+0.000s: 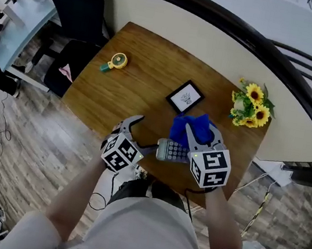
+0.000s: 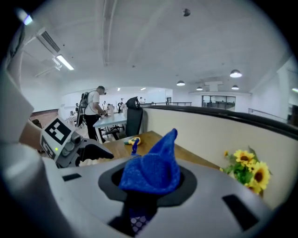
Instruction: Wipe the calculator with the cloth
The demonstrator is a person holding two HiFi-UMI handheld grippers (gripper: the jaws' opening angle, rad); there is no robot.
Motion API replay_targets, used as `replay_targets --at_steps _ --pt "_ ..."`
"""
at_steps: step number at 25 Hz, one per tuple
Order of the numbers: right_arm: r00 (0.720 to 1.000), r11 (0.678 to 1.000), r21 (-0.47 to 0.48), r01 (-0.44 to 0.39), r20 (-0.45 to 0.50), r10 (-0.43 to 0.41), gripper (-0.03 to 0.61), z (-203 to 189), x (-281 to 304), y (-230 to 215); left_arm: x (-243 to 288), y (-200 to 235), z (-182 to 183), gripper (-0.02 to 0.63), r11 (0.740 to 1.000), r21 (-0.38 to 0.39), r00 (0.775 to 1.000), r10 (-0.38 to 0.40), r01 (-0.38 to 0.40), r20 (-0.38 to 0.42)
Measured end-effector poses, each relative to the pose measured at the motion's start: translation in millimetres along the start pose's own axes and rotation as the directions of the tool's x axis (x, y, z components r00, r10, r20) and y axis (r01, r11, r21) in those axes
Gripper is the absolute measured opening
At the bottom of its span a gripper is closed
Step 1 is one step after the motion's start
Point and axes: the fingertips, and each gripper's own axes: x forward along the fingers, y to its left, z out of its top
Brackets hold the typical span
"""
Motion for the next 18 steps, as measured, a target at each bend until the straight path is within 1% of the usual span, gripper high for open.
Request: replay_targets --at_steps 2,3,5,6,8,10,12,15,18 --pt "0.999 1.0 -0.005 0.014 0.05 -0.013 0.107 23.9 -15.3 -1.1 -19.0 11.9 18.5 0.458 0.999 -0.013 0.997 0.052 -0.051 0.053" --pt "0.997 1.0 -0.011 0.02 0.076 -0.019 0.107 36.7 -22.6 -1.4 -29.6 19.2 28.8 0.422 0.996 -0.02 0.993 0.089 -0.087 0.084" --pt "0.991 0.999 -0.029 0.031 0.127 -0.027 0.107 62.2 -37.0 -1.5 -52.4 34.8 51.0 0.311 0.985 -0.043 0.974 0.169 -0.164 0.152" --pt "0.988 0.999 -0.039 0.036 0.151 -0.03 0.107 74.3 -44.3 -1.3 -64.2 41.3 63.0 0.299 0.979 -0.061 0.961 0.201 -0.193 0.188" --pt "0.979 0.998 -0.052 0.045 0.199 -0.034 0.107 97.5 -59.4 -1.2 -89.0 51.3 90.1 0.244 0.969 -0.1 0.932 0.245 -0.226 0.266" --pt "0.967 0.997 -0.051 0.052 0.251 -0.038 0.107 120.1 -76.0 -1.2 -116.1 58.3 118.9 0.236 0.959 -0.117 0.898 0.282 -0.257 0.337" --pt "0.952 0.997 -0.048 0.054 0.304 -0.037 0.107 141.4 -93.9 -0.1 -143.6 63.3 145.7 0.219 0.947 -0.116 0.861 0.322 -0.301 0.394" --pt "0.93 0.997 -0.052 0.053 0.367 -0.031 0.107 168.5 -120.0 4.1 -180.8 66.9 176.9 0.186 0.925 -0.121 0.809 0.375 -0.361 0.453" --pt "0.908 0.997 -0.057 0.058 0.419 -0.029 0.107 189.7 -144.6 6.6 -213.3 65.1 202.5 0.139 0.909 -0.137 0.761 0.405 -0.393 0.506"
